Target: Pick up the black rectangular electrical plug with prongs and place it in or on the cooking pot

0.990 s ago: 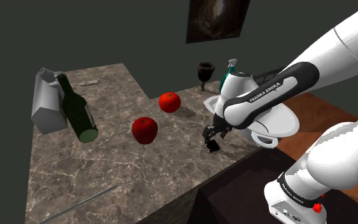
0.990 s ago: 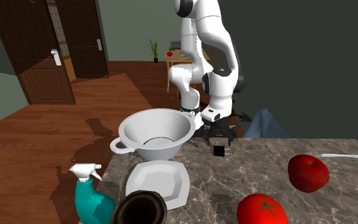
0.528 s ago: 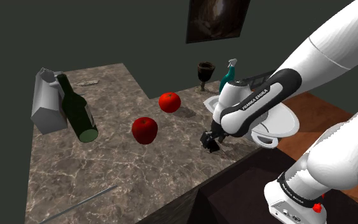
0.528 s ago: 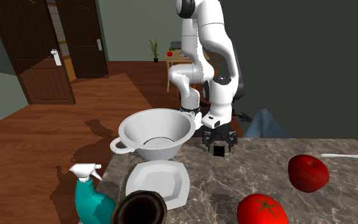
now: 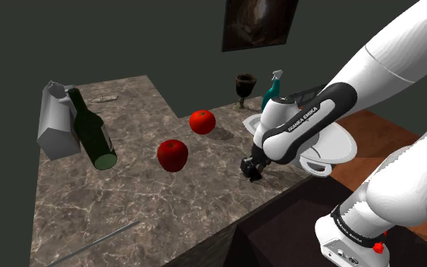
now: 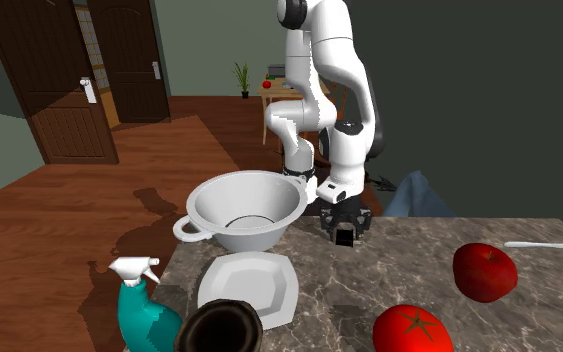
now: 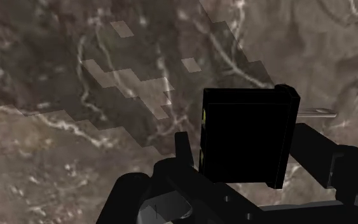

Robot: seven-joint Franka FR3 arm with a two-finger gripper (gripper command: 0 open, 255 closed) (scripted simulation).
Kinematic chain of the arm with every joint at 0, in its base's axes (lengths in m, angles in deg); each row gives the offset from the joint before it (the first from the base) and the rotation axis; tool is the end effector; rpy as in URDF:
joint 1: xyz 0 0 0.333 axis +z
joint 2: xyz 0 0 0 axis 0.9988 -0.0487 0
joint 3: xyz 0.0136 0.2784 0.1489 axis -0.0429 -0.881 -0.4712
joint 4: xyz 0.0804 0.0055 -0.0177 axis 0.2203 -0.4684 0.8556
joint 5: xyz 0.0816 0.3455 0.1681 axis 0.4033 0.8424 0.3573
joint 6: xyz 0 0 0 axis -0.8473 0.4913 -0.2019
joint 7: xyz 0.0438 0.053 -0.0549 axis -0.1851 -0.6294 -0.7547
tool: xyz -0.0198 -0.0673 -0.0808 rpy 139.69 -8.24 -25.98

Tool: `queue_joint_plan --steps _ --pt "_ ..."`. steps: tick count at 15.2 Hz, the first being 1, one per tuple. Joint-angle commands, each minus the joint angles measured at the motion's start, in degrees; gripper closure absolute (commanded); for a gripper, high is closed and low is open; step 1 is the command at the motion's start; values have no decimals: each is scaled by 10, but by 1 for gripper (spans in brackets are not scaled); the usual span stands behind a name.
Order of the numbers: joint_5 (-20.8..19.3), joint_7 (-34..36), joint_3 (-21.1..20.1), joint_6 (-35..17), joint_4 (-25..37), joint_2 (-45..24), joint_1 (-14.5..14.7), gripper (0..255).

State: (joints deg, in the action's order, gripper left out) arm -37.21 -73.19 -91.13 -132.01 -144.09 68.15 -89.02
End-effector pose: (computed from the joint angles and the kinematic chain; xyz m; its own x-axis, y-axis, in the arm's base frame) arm 0.3407 0.0629 0.2179 0.9707 -0.2404 -0.0016 -0.2399 -0.9681 -0.0720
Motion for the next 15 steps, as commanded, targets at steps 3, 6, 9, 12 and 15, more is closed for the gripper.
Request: queue_joint_plan --steps 3,6,9,12,15 --pt "0 0 0 -1 0 -2 0 255" --pt "0 -1 0 -2 0 -3 0 255" --pt "0 0 0 0 0 -1 0 255" --pt "-1 2 1 36 0 35 1 255" --pt "-3 5 2 72 1 70 1 255"
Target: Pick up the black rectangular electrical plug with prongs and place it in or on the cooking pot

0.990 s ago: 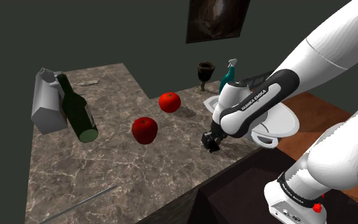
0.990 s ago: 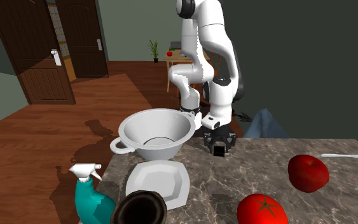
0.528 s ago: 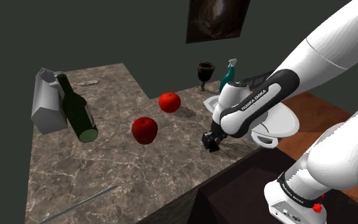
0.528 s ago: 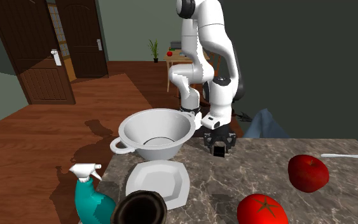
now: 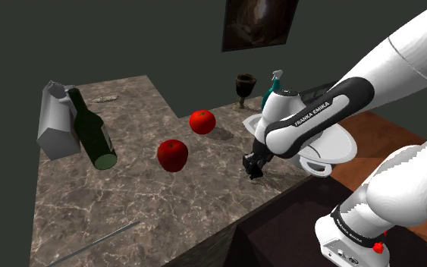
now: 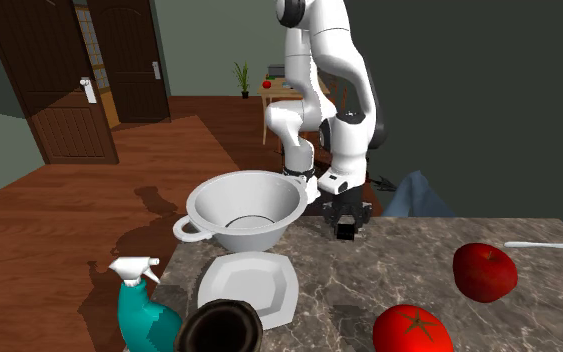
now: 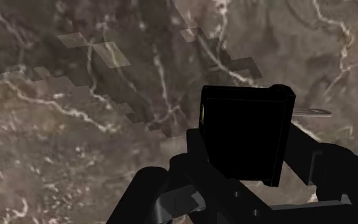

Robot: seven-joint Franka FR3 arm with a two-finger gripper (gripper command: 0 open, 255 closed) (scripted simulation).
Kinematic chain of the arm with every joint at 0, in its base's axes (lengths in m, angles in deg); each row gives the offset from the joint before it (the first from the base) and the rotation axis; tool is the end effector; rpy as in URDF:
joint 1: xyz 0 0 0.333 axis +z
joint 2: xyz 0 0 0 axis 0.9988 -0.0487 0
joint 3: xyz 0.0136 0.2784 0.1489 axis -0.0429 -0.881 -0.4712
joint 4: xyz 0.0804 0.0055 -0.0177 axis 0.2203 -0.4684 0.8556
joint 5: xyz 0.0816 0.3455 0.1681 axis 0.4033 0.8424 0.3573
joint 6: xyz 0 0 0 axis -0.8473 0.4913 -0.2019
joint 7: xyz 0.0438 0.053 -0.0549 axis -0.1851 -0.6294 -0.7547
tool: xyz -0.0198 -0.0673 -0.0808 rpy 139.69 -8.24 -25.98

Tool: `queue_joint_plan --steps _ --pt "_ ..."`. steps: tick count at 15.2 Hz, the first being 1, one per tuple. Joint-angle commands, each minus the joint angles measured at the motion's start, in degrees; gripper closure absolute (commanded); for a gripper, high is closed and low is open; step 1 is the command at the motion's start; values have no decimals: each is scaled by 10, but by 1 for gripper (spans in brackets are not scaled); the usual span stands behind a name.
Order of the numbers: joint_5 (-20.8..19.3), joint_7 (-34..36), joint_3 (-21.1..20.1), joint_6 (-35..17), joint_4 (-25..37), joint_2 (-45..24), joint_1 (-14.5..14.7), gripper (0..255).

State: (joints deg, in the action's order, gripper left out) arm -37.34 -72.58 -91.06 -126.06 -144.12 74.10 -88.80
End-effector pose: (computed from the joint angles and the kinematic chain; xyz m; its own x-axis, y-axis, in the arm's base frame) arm 0.3400 0.0646 0.2436 0.9710 -0.2390 -0.0024 -0.2386 -0.9685 -0.0718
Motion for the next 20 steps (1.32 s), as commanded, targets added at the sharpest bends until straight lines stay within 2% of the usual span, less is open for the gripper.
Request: queue_joint_plan --steps 1,20 --pt "-2 0 2 25 2 22 -1 255" --pt "-24 17 20 240 51 189 -5 255"
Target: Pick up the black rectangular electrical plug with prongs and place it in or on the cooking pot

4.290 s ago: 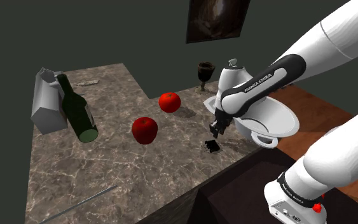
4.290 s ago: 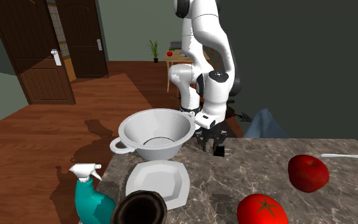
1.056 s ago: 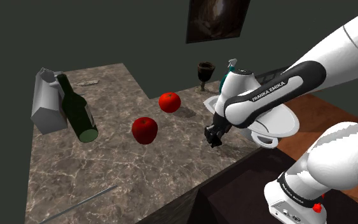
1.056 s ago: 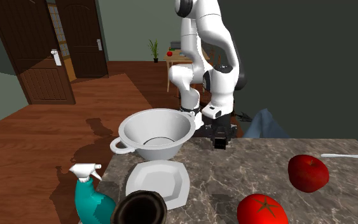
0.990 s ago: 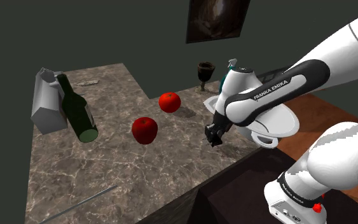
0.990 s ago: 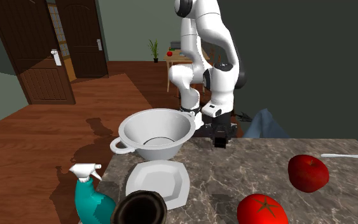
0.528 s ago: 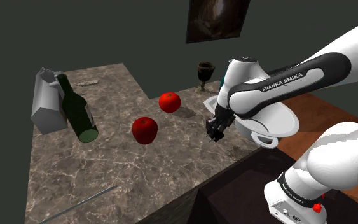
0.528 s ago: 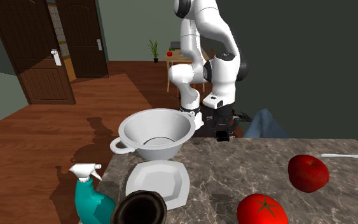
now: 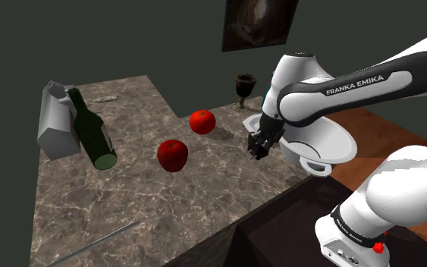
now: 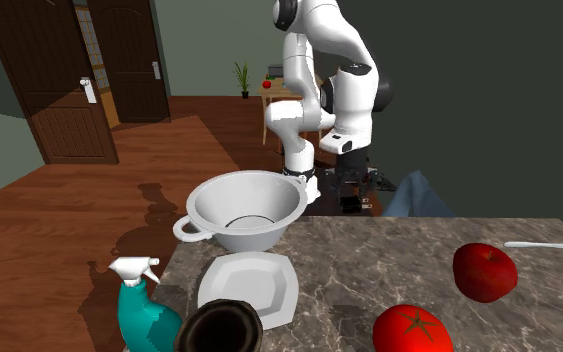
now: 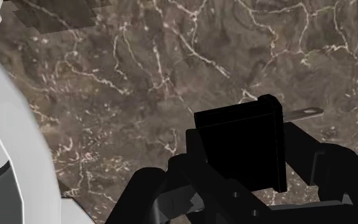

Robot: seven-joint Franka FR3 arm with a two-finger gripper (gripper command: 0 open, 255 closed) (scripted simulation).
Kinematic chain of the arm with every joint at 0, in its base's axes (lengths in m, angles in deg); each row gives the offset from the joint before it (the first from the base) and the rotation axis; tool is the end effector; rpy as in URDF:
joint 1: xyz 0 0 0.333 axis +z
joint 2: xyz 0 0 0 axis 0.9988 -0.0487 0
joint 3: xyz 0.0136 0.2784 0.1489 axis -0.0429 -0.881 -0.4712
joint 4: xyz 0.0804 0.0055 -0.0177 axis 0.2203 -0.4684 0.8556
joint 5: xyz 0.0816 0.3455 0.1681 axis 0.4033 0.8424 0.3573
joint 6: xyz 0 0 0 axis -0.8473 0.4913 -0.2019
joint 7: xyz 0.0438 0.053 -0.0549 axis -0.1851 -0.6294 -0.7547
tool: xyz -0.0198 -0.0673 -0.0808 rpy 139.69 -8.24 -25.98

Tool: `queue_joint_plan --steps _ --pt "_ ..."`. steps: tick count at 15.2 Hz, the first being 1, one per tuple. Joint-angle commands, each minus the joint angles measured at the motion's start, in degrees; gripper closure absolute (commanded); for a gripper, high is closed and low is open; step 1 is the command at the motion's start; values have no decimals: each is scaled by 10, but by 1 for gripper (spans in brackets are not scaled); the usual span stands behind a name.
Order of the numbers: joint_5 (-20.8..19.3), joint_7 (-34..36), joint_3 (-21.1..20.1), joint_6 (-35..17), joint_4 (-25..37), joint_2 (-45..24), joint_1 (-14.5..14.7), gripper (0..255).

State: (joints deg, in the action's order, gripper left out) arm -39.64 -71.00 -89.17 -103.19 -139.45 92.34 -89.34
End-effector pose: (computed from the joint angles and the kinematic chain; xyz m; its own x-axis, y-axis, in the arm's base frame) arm 0.3406 0.0629 0.3489 0.9711 -0.2388 -0.0024 -0.2383 -0.9685 -0.0718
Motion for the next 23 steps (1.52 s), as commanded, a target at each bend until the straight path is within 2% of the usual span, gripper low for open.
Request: queue_joint_plan --steps 1,14,23 --pt "-2 2 2 22 8 13 0 255" --pt "-18 11 16 145 74 71 -5 255" --pt "-97 -121 132 175 42 120 -82 255"
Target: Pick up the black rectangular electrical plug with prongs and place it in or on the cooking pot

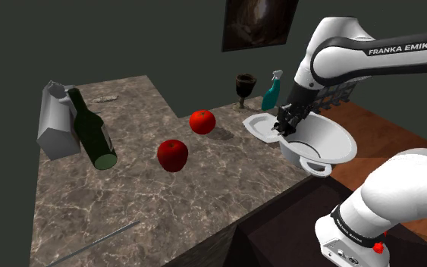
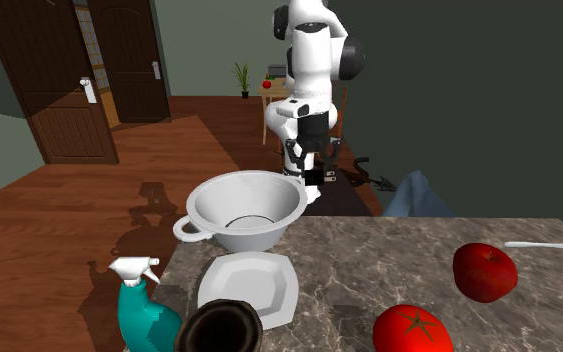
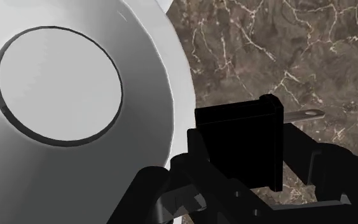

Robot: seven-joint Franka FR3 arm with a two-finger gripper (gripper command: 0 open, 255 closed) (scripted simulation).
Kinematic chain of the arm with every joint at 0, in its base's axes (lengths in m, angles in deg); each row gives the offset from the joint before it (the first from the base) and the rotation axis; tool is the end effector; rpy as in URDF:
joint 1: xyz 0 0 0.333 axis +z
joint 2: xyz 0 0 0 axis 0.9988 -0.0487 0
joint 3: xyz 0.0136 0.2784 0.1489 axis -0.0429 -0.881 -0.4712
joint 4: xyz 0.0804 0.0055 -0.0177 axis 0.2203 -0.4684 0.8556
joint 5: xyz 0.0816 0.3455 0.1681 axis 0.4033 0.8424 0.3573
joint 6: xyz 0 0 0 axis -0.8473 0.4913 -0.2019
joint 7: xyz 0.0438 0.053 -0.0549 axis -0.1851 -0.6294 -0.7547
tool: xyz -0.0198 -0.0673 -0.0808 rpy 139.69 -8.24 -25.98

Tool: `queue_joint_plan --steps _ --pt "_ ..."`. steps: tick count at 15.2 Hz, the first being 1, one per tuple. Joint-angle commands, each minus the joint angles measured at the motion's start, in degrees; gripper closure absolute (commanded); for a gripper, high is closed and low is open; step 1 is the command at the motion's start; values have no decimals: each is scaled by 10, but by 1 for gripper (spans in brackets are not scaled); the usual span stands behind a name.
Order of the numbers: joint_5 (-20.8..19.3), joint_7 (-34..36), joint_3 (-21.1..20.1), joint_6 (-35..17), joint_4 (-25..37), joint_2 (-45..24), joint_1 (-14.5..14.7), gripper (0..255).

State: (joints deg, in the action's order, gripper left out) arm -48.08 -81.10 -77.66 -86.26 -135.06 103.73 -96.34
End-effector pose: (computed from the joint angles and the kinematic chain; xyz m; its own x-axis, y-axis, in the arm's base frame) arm 0.3199 -0.0361 0.4284 0.9707 -0.2404 -0.0033 -0.2400 -0.9681 -0.0714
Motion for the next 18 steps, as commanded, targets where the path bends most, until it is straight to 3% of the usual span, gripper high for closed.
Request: queue_joint_plan --steps 1,13,18 --pt "-23 -35 30 7 -2 7 -22 255" --pt "-124 -214 185 8 59 -58 -117 255" --pt "-129 -224 197 -28 41 -77 -120 255"
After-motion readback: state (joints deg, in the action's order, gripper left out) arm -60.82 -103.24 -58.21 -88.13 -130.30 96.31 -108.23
